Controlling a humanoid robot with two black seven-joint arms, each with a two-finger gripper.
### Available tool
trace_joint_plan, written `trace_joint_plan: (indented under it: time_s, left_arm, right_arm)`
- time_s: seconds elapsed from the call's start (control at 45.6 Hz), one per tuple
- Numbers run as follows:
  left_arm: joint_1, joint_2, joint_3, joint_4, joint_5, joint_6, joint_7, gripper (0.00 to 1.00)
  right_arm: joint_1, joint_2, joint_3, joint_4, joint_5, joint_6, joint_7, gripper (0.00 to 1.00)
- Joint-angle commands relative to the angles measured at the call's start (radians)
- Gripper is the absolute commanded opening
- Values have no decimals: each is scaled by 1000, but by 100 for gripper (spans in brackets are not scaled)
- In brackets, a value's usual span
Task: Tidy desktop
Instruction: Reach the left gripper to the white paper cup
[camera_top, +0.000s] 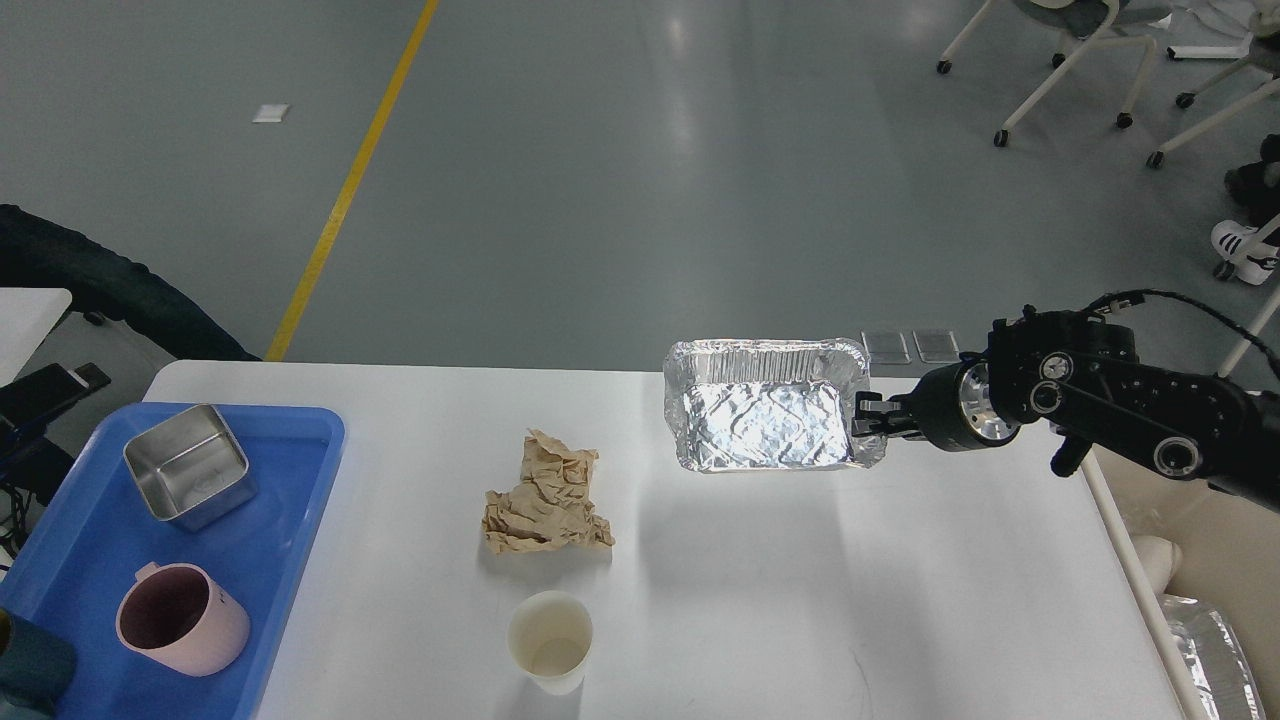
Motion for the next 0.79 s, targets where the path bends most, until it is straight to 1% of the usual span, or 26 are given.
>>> trace_joint_plan:
  time_s: [0.0, 0.153, 0.263, 0.329, 0.417, 0.504, 0.548, 0.614, 0.767]
  left_arm:
    - [3, -7, 19, 0, 46, -1, -2, 97]
    - [-11, -28, 17, 6, 56, -6, -5, 97]
    - [-54, -114, 17, 17, 49, -20, -9, 97]
    - [-84, -177, 19, 41, 46, -34, 1, 97]
    - [-133, -234, 25, 98, 48, -67, 3, 97]
    - [-189, -297, 46, 173, 62, -135, 1, 97]
    - [-222, -338, 68, 210, 72, -162, 0, 97]
    - [-276, -405, 122, 254, 120, -175, 1, 97]
    - [-399, -521, 293, 273, 171, -173, 20, 97]
  right_arm:
    - [0, -3, 0, 1, 0, 0, 0, 0]
    - [0, -8, 0, 3, 2, 0, 0, 0]
    - [0, -8, 0, 3, 2, 0, 0, 0]
    - [0, -8, 0, 3, 2, 0, 0, 0]
    - [2, -8, 0, 3, 2, 0, 0, 0]
    - [0, -9, 0, 3, 2, 0, 0, 0]
    - [0, -9, 0, 3, 2, 0, 0, 0]
    - [0, -6, 0, 1, 2, -1, 0, 0]
    - [0, -8, 0, 0, 0, -1, 0, 0]
